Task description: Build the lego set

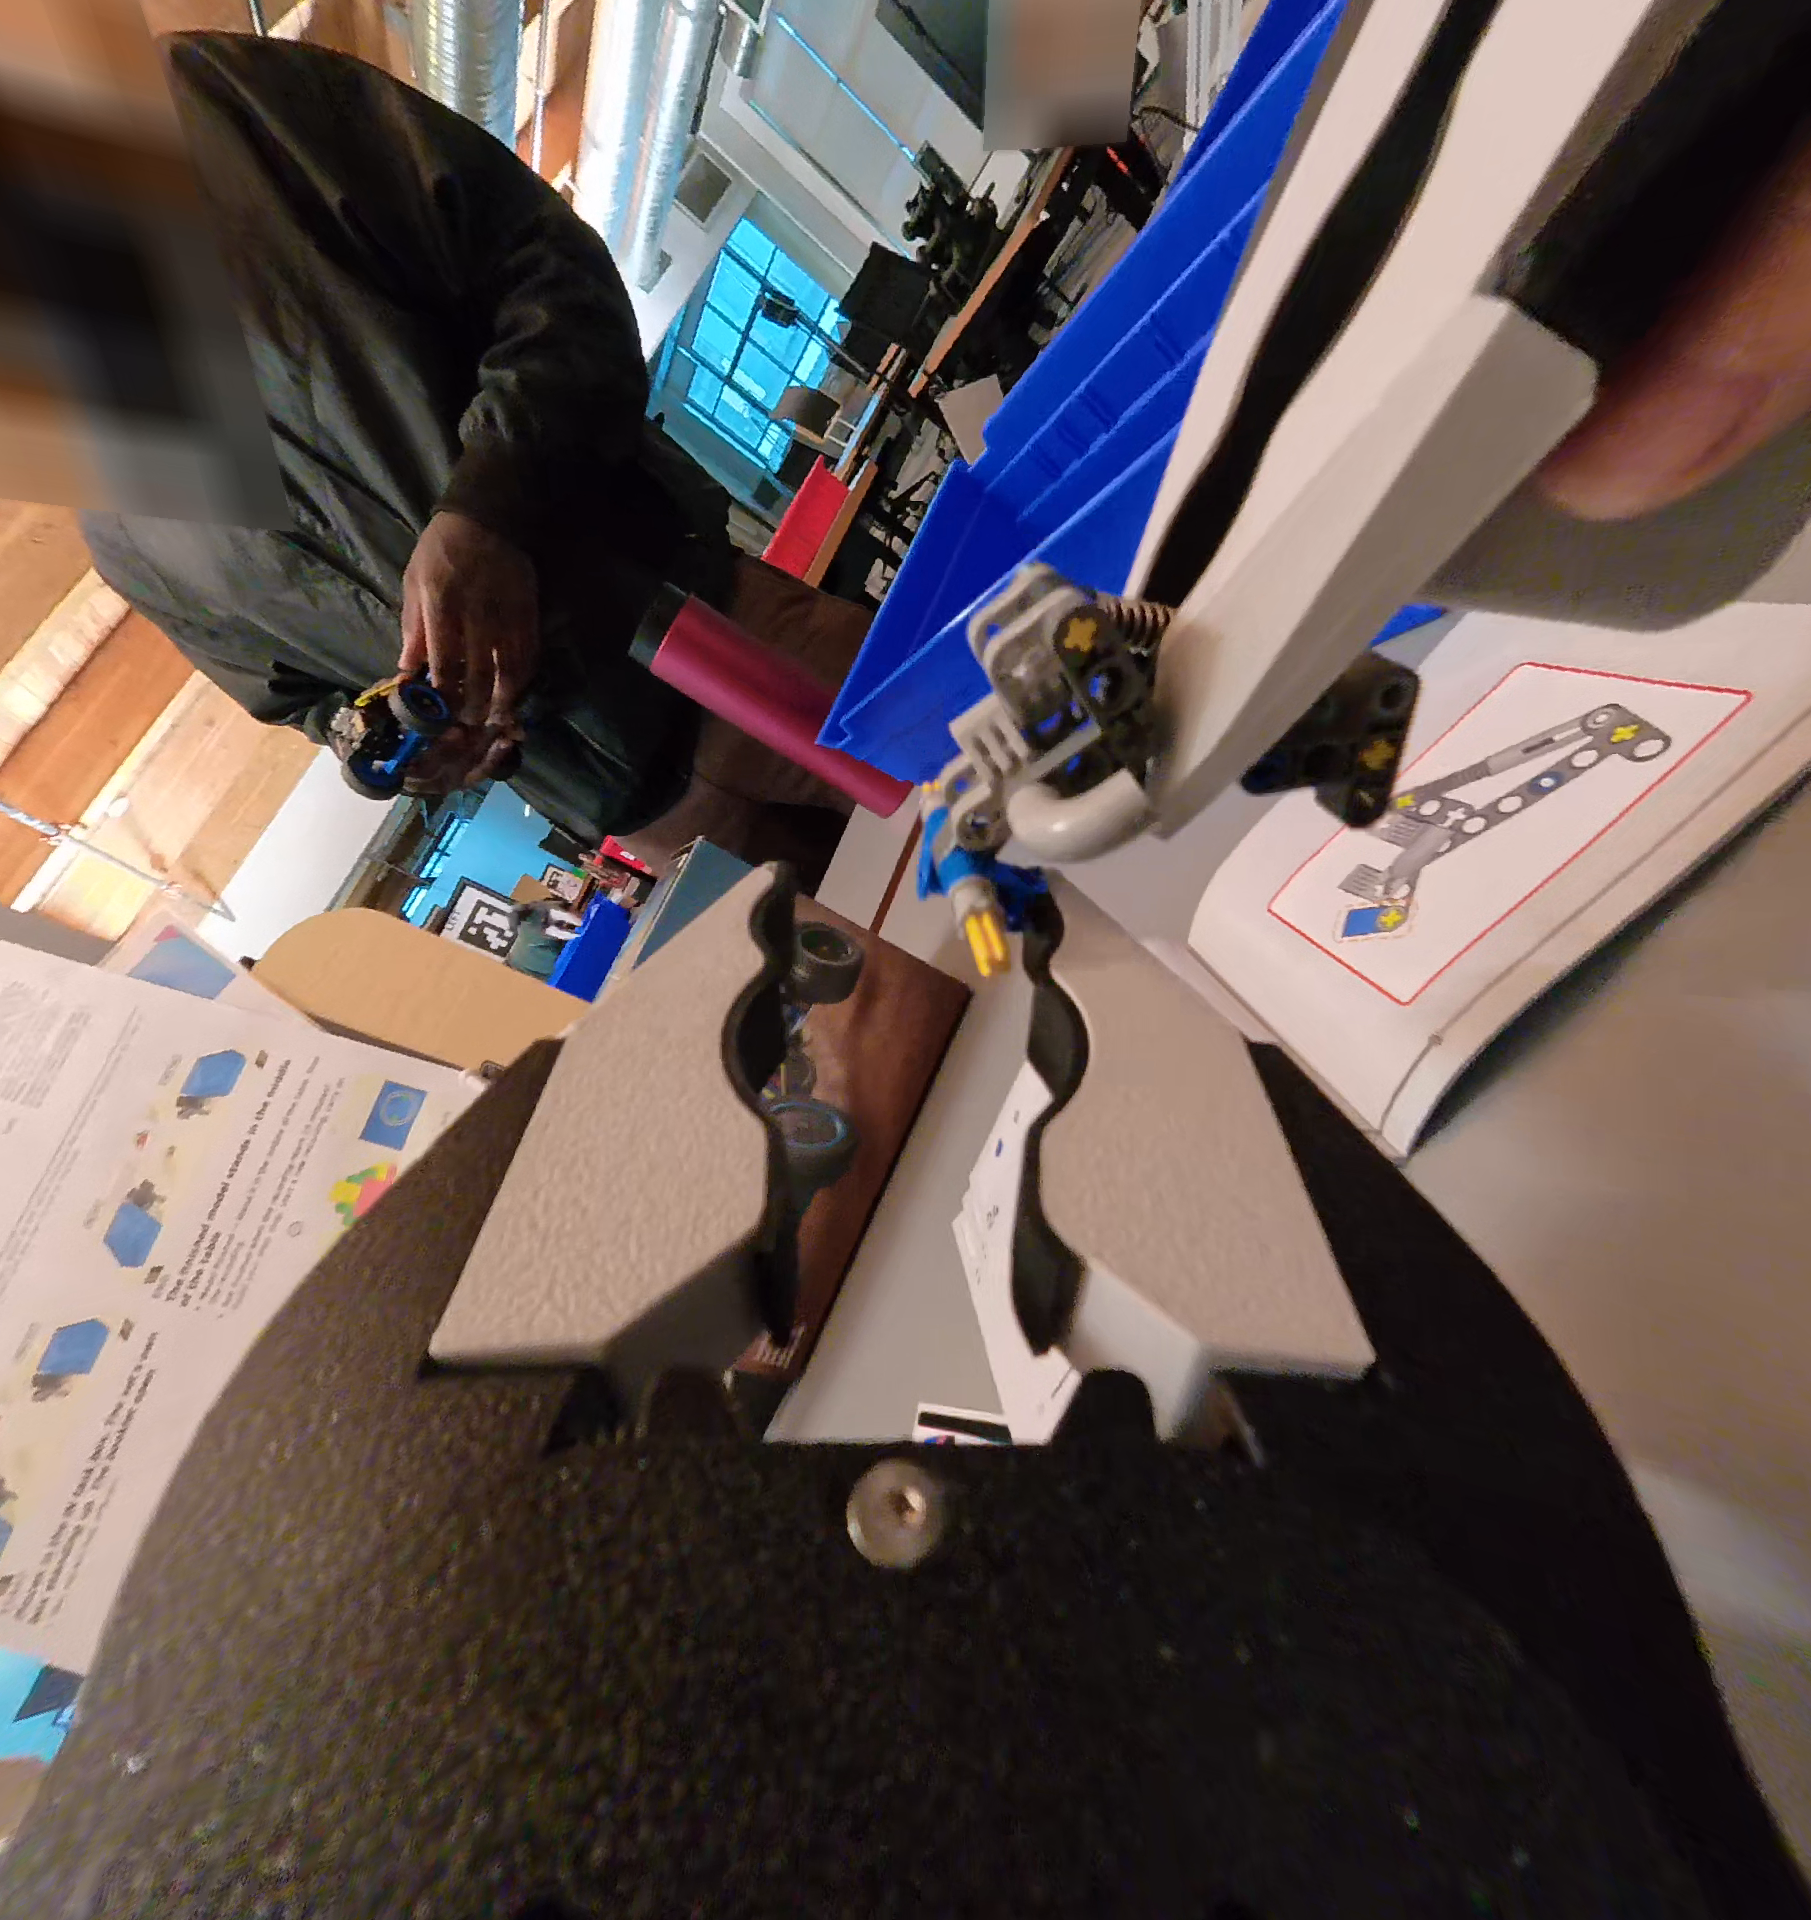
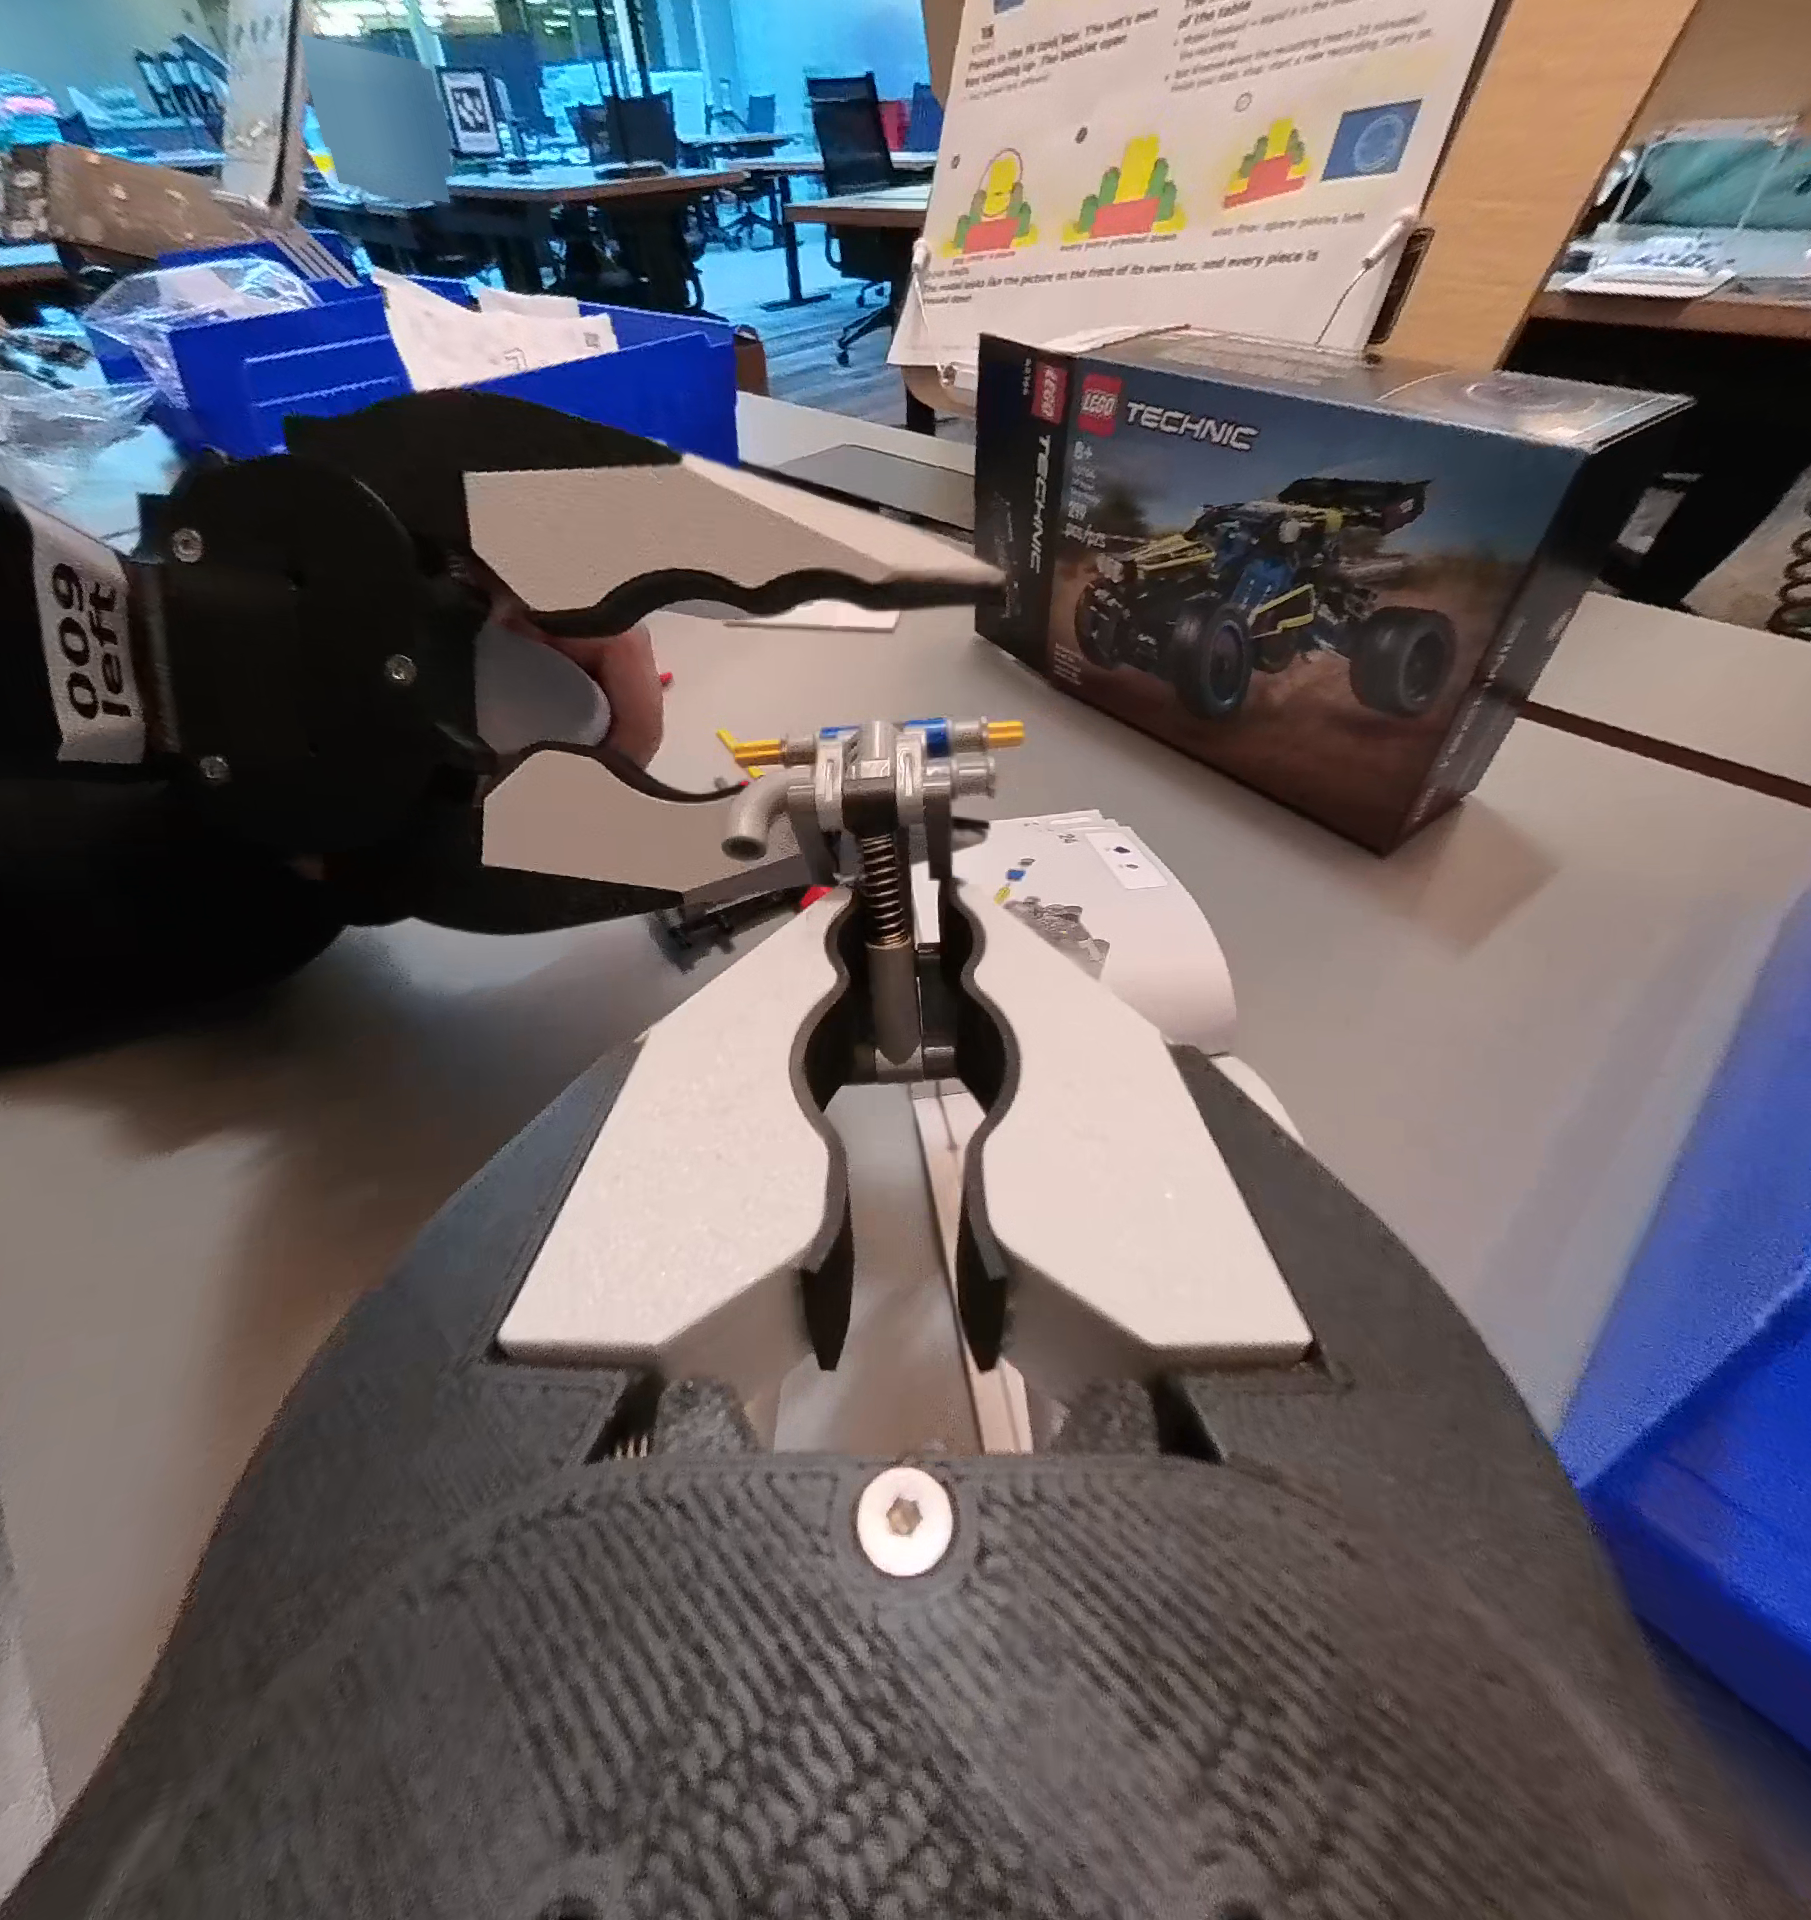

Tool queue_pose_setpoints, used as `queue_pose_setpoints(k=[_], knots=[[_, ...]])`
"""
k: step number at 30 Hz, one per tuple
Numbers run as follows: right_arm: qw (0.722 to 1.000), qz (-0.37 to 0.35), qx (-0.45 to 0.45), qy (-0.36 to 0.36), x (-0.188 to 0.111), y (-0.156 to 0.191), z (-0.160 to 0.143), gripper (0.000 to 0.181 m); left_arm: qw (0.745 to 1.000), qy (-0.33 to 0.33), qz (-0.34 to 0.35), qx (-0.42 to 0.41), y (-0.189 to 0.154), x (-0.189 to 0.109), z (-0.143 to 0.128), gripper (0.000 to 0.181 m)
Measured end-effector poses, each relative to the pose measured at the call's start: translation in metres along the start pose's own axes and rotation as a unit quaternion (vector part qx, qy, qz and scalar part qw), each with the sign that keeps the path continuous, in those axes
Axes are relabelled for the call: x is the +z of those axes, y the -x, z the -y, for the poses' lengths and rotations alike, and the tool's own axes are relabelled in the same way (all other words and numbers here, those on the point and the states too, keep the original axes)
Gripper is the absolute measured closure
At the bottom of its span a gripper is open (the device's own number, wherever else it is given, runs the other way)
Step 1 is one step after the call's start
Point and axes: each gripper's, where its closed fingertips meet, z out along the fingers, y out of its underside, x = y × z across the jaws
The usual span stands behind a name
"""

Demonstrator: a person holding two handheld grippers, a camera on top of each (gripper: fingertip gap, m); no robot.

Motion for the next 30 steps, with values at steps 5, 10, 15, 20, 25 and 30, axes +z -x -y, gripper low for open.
queue_pose_setpoints(k=[5,10,15,20,25,30], knots=[[1.000,0.012,0.015,-0.010,-0.003,0.001,0.003,0.171,1.000,-0.004,0.014,0.011,0.004,-0.001,0.002,0.141],[1.000,0.003,0.024,-0.018,-0.007,-0.006,0.004,0.171,1.000,-0.008,-0.002,-0.001,0.001,-0.002,0.004,0.143],[0.999,0.004,0.024,-0.020,-0.007,-0.008,0.003,0.171,0.999,-0.022,-0.030,-0.036,-0.002,-0.003,0.009,0.139],[0.998,0.007,0.040,-0.043,-0.007,-0.010,0.007,0.171,0.988,-0.043,-0.071,-0.130,-0.003,-0.006,0.017,0.141],[0.997,0.012,0.049,-0.059,-0.007,-0.008,0.010,0.171,0.983,-0.037,-0.059,-0.170,0.002,-0.005,0.012,0.145],[0.996,0.030,0.059,-0.061,-0.004,-0.003,0.010,0.171,0.991,-0.039,-0.025,-0.127,0.006,-0.005,0.014,0.147]])
